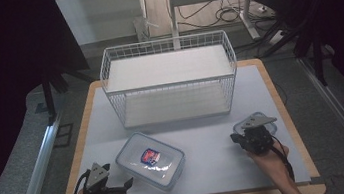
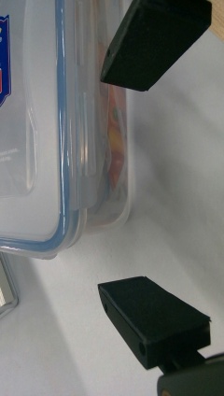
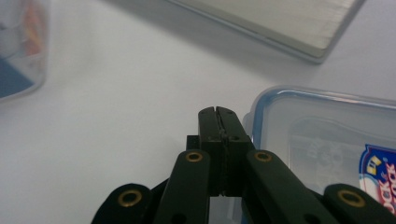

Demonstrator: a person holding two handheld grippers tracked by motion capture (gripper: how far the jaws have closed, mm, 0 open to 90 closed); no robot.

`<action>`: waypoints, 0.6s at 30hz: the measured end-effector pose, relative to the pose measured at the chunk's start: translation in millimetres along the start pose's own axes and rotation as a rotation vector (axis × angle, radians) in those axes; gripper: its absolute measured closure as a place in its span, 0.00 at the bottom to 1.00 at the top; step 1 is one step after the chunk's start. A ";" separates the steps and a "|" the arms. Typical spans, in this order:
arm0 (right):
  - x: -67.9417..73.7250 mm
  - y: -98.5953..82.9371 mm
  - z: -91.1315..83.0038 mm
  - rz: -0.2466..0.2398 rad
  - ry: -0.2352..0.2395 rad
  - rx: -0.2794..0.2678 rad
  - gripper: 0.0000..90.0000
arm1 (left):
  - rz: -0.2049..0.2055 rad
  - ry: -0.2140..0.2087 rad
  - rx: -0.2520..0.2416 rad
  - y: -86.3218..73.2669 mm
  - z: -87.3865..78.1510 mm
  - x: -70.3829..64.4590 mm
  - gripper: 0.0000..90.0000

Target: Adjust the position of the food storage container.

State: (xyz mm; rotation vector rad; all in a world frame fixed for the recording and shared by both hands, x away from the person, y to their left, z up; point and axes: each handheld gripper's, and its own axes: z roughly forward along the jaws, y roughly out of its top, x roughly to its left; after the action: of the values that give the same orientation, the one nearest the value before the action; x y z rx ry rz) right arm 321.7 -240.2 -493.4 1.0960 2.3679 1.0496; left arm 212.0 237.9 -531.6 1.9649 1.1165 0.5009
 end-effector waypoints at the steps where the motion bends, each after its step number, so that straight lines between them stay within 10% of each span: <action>1: -2.1 1.0 0.9 0.003 -0.006 0.002 0.99 | -0.005 -0.002 0.000 0.2 -0.1 0.3 0.03; 14: -2.6 5.9 2.6 -0.012 -0.034 0.001 0.99 | -0.036 -0.003 0.000 2.0 -8.5 12.9 0.04; 18: 4.7 4.9 -0.8 -0.031 -0.007 0.003 0.99 | -0.028 0.030 0.003 2.3 -12.8 20.9 0.26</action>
State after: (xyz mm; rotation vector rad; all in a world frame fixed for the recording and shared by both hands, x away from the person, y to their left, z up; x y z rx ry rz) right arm 320.8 -234.9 -489.2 1.0589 2.3740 1.0297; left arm 215.8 260.7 -523.0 1.9475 1.1632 0.5153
